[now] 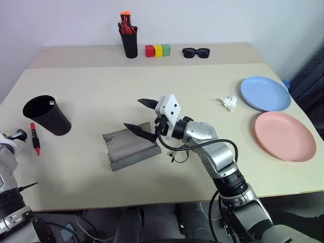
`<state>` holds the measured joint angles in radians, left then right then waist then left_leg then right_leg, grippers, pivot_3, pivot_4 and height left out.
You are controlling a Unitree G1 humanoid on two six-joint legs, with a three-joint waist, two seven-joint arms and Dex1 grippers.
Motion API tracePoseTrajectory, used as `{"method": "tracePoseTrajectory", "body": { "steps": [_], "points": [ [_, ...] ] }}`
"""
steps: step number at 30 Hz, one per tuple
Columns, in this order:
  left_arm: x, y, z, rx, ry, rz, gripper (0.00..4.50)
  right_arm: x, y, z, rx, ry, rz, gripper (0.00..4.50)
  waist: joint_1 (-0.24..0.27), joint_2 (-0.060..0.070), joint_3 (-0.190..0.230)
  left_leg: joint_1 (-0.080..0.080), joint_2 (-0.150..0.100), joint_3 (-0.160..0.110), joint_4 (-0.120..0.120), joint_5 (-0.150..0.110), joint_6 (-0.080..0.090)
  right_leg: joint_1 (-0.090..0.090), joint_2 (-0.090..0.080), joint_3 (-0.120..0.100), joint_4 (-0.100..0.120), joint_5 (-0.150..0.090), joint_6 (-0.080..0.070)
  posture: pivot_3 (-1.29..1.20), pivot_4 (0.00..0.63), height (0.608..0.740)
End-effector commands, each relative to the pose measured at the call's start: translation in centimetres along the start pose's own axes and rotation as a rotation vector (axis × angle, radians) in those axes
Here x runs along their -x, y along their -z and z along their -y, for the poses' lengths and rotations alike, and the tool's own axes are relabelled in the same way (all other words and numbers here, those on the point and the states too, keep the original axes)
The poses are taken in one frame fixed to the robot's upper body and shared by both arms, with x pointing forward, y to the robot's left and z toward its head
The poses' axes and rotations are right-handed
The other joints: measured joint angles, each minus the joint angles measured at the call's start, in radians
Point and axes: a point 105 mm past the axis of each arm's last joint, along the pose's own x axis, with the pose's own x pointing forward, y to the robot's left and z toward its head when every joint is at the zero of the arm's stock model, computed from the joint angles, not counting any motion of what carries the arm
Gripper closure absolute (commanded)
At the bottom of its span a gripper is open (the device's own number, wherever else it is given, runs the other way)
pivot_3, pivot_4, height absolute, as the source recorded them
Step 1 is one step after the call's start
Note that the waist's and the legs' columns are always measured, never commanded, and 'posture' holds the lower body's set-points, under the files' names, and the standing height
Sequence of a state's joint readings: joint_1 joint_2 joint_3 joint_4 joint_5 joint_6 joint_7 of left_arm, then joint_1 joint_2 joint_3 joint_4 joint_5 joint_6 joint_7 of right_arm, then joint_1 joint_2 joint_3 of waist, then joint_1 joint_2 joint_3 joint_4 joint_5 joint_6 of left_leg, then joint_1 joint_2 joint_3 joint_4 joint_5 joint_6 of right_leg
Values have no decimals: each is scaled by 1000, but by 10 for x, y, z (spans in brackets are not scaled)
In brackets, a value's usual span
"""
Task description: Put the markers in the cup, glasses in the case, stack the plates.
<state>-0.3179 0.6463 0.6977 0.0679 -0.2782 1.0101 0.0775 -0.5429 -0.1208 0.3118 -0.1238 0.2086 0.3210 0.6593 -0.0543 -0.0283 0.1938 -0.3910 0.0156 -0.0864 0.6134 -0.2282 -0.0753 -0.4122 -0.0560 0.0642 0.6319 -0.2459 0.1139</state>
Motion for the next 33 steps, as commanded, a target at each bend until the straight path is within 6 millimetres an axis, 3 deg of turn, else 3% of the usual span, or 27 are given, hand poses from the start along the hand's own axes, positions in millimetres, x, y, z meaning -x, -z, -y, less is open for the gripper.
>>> {"method": "tracePoseTrajectory", "body": {
  "steps": [1,6,7,9,13,15,16,20,22,24,28,31,33],
  "points": [
    [0,-4,9,-26,37,-44,105,0,-13,-6,28,-15,46,0,0,0,0,0,0,0,0,0,0,0,0,0,0,0,0,0,150,740],
    [-4,3,22,-18,103,-121,105,0,-13,-7,20,-1,46,0,-3,0,0,0,0,0,0,0,0,0,0,0,0,0,0,0,150,740],
    [-4,3,24,-15,116,-128,329,0,-13,-7,19,1,46,0,-3,0,0,0,0,0,0,0,0,0,0,0,0,0,0,0,150,740],
    [-4,4,26,-10,124,-135,1000,0,-13,-7,18,4,45,0,-4,0,0,0,0,0,0,0,0,0,0,0,0,0,0,0,150,740],
    [-4,1,19,19,71,-112,3032,0,-12,-7,16,6,44,0,-5,0,0,0,0,0,0,0,0,0,0,0,0,0,0,0,150,740],
    [-4,-13,11,21,7,-13,4069,0,-12,-7,15,5,43,0,-5,0,0,0,0,0,0,0,0,0,0,0,0,0,0,0,150,740],
    [-1,-32,2,-9,-75,116,4474,0,-12,-7,16,3,43,0,-4,0,0,0,0,0,0,0,0,0,0,0,0,0,0,0,150,740],
    [22,-89,-16,-10,-234,488,4474,-1,-14,-6,22,-3,48,0,3,0,0,0,0,0,-1,0,-1,-1,-1,0,-1,0,0,0,150,740],
    [50,-127,-13,78,-156,738,4474,-1,-17,-5,21,-6,58,0,11,0,0,-1,0,0,-1,1,-2,-1,-1,0,-1,0,0,0,150,740],
    [73,-148,-4,70,-88,911,4474,-1,-19,-4,18,-9,67,0,14,0,0,-1,0,1,-1,1,-2,-1,-1,0,-2,0,0,0,150,740],
    [93,-159,30,4,81,1033,4474,-1,-21,-3,6,-12,80,0,16,0,0,-1,-1,2,-1,1,-3,0,-3,0,-2,0,0,0,150,740],
    [100,-149,65,-64,217,1044,4474,0,-19,-3,4,-13,78,0,14,0,0,-1,-1,2,0,1,-2,0,-2,0,-2,0,0,0,150,740],
    [98,-141,73,-96,229,1037,4474,0,-19,-3,5,-13,77,0,10,0,0,-1,-1,2,0,1,-2,0,-2,0,-2,0,0,0,150,740]
  ]
}}
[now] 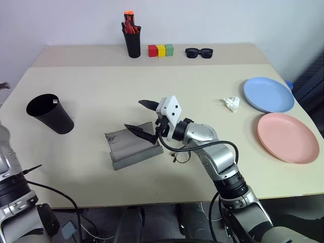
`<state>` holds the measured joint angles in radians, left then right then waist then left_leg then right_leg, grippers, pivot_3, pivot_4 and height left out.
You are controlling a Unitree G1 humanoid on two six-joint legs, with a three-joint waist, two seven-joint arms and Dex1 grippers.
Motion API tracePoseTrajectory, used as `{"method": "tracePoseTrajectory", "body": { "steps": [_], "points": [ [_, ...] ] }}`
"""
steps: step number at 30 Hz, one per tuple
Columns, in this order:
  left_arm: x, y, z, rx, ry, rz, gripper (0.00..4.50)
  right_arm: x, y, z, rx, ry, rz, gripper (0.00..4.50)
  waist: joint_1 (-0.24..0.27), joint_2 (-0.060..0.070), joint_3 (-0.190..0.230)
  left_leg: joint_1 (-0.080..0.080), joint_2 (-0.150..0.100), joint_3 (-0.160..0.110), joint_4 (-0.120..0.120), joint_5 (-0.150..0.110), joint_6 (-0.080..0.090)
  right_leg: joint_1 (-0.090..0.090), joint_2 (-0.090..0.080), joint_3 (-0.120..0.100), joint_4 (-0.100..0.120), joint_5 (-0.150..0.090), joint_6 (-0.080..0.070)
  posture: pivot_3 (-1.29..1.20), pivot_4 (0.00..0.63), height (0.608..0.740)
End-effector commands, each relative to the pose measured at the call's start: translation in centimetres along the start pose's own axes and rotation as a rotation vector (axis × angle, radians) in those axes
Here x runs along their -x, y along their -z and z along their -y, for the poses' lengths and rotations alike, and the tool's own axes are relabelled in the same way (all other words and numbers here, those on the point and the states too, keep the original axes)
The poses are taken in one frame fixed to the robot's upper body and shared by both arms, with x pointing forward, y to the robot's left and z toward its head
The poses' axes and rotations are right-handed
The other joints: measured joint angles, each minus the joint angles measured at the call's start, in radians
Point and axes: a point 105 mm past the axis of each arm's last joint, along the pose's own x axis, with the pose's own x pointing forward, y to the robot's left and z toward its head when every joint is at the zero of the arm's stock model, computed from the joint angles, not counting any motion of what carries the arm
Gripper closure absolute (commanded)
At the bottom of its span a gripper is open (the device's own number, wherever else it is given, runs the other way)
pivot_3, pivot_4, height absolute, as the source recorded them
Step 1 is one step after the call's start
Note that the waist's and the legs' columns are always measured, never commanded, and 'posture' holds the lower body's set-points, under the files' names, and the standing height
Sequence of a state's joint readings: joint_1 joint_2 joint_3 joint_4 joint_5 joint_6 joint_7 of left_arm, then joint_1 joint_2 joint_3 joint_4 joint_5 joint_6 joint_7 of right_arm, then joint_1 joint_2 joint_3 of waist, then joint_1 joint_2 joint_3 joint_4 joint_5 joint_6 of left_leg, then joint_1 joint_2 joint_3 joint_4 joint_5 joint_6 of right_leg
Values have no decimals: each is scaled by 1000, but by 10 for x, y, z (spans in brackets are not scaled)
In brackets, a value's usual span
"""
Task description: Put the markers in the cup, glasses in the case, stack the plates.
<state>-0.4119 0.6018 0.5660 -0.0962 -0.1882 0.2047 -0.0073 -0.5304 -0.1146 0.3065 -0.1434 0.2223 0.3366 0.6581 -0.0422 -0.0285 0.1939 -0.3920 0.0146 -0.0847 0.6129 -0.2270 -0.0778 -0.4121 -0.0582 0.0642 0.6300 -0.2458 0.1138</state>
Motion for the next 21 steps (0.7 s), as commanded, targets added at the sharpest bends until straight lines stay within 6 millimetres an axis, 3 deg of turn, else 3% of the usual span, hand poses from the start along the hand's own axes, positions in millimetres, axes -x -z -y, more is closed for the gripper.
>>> {"method": "tracePoseTrajectory", "body": {
  "steps": [1,6,12,18,21],
  "points": [
    [6,-5,13,-35,45,40,4474,-1,-18,-1,26,-13,67,0,-5,0,0,0,0,0,0,0,0,0,0,0,0,0,0,0,150,740],
    [27,15,20,-69,27,4,4474,0,-18,2,31,-2,65,0,-13,0,0,0,1,0,-1,0,0,-1,1,0,1,0,0,0,150,740],
    [36,28,16,-83,-4,-33,4474,1,-18,2,34,-2,66,0,-2,0,0,0,1,0,0,0,0,-1,1,0,1,0,0,0,150,740],
    [41,39,18,-75,-8,-67,1617,0,-18,2,36,-8,66,0,-2,0,0,0,1,-1,0,0,0,-1,1,0,1,0,0,0,150,740],
    [42,42,17,-61,-30,-75,1617,1,-18,2,37,-8,64,0,-2,0,0,0,1,-1,0,0,0,0,1,0,1,0,0,0,150,740]
  ]
}}
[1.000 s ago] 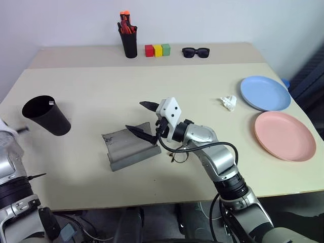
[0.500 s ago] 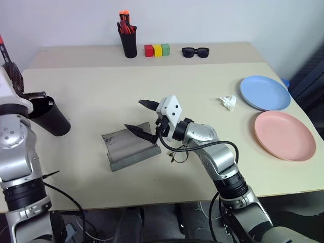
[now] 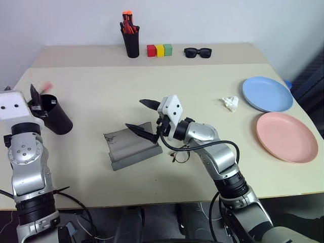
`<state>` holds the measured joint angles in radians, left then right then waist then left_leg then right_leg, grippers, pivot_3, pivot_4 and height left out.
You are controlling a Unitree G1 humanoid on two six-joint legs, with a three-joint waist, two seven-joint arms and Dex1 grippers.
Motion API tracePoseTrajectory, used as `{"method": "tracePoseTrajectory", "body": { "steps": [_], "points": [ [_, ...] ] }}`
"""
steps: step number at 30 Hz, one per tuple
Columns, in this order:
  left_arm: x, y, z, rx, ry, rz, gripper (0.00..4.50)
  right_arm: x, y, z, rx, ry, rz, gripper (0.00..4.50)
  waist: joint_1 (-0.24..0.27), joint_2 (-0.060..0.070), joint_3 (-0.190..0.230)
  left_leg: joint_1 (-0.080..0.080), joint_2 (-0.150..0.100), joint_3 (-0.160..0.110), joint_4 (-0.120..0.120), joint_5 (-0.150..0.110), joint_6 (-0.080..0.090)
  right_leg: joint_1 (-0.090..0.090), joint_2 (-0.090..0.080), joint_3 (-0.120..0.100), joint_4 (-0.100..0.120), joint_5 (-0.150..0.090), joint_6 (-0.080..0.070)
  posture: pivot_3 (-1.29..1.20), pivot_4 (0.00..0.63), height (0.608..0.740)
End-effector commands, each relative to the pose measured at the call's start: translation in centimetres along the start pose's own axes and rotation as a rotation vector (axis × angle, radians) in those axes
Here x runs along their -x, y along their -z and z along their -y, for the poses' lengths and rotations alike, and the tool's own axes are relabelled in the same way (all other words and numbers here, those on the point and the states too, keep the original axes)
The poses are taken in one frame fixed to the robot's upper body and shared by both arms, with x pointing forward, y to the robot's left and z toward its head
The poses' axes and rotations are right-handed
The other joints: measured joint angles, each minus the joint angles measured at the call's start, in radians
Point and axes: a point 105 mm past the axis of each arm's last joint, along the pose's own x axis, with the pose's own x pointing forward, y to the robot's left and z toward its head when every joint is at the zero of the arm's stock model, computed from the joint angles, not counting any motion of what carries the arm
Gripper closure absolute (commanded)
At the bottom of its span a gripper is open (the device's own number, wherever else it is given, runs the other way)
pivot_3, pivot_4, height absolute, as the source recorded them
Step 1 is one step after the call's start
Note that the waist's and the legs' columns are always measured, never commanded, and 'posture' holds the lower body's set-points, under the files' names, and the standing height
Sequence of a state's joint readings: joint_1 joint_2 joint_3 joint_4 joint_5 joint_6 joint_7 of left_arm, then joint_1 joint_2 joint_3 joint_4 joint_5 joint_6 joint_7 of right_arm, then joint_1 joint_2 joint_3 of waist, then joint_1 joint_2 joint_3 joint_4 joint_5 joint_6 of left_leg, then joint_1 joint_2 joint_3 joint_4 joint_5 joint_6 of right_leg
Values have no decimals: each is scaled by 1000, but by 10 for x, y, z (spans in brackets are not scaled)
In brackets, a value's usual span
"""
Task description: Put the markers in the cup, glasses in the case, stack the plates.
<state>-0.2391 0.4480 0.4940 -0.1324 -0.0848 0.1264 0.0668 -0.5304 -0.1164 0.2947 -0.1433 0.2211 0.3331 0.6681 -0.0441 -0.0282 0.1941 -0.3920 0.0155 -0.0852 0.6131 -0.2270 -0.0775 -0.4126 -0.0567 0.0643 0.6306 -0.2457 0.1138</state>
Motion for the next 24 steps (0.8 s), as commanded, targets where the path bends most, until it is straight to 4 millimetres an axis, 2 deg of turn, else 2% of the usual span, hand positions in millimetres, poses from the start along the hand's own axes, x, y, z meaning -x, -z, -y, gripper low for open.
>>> {"method": "tracePoseTrajectory", "body": {
  "steps": [1,10,16,24],
  "points": [
    [0,-9,-6,7,-36,43,1617,-1,-17,0,33,-9,59,0,0,0,0,0,0,0,0,0,0,0,0,0,0,0,0,0,150,740],
    [-5,-9,-12,80,-72,31,1617,-1,-15,0,35,-7,51,0,0,0,0,0,0,0,0,0,0,0,0,0,0,0,0,0,150,740],
    [-14,-24,-5,97,-13,10,1617,0,-14,0,39,-4,46,0,0,0,0,0,0,0,0,0,0,0,0,0,0,0,0,0,150,740],
    [-16,-17,-11,10,180,-380,1617,3,-11,0,43,2,33,0,-7,1,1,0,0,-1,0,0,0,0,1,0,0,0,0,0,150,740]
  ]
}}
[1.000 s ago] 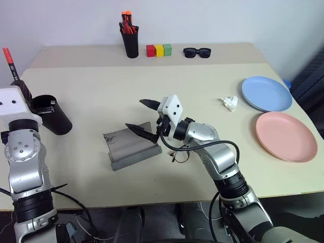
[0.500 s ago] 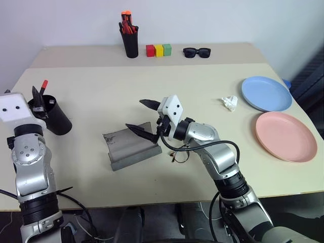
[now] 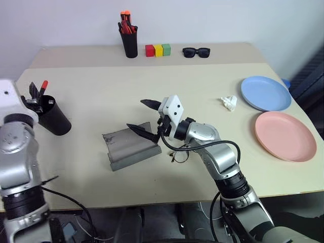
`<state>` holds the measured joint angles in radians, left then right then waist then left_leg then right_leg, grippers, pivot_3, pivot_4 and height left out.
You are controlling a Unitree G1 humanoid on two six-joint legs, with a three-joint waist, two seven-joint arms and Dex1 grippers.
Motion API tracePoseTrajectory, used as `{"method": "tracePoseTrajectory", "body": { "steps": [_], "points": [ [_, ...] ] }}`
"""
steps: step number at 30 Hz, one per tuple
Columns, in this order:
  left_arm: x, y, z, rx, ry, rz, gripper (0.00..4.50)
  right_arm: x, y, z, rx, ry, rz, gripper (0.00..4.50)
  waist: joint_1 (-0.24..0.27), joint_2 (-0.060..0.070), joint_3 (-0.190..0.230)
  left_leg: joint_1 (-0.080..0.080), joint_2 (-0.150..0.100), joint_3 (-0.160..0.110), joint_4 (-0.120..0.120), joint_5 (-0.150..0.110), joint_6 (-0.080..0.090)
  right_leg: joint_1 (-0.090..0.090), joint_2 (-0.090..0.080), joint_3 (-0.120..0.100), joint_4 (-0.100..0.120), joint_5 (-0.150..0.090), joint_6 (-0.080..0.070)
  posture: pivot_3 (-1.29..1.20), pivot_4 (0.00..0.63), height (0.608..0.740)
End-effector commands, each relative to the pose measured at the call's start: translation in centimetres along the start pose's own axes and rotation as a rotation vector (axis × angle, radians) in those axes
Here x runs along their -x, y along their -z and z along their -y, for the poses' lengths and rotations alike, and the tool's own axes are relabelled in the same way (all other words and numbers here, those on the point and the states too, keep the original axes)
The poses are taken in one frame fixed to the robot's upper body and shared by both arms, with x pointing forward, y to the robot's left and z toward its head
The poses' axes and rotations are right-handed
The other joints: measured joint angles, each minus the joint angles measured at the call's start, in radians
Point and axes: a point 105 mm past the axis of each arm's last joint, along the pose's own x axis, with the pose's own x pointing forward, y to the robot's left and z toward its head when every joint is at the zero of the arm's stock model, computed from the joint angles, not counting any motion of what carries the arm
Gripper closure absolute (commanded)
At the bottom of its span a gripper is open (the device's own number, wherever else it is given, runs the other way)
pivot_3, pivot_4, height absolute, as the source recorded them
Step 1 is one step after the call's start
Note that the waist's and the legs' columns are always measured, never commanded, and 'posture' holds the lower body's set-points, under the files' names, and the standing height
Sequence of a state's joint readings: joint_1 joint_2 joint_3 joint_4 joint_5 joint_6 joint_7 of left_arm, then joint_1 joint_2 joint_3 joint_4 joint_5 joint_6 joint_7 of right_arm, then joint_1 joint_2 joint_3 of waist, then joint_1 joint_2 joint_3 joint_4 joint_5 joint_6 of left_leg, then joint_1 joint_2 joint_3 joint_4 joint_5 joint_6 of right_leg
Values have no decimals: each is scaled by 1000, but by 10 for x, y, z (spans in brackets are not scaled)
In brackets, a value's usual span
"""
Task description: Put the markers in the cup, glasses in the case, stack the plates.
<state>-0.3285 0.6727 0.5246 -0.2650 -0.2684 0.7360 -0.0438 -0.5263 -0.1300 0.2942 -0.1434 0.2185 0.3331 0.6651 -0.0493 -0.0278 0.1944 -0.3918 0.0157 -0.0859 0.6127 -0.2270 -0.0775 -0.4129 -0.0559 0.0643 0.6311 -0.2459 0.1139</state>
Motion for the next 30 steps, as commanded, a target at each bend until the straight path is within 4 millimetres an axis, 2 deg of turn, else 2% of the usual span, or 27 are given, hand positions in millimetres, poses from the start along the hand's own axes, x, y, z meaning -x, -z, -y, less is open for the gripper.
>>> {"method": "tracePoseTrajectory", "body": {
  "steps": [1,4,10,30],
  "points": [
    [4,-4,-2,14,49,-120,1617,1,-14,-2,36,-9,47,0,-2,0,0,0,0,0,0,0,0,0,0,0,0,0,0,0,150,740],
    [5,7,6,55,110,-272,1617,-1,-13,-4,36,-17,49,0,-1,0,0,0,0,0,0,0,0,0,0,0,0,0,0,0,150,740],
    [3,16,11,74,109,-367,1617,-3,-14,-4,38,-16,54,0,-6,0,0,0,0,-1,0,0,0,0,0,0,0,0,0,0,150,740],
    [-14,8,11,114,123,-372,1617,-3,-12,-7,32,-13,54,0,-11,0,0,0,0,-1,0,0,0,0,0,0,0,0,0,0,150,740]
  ]
}}
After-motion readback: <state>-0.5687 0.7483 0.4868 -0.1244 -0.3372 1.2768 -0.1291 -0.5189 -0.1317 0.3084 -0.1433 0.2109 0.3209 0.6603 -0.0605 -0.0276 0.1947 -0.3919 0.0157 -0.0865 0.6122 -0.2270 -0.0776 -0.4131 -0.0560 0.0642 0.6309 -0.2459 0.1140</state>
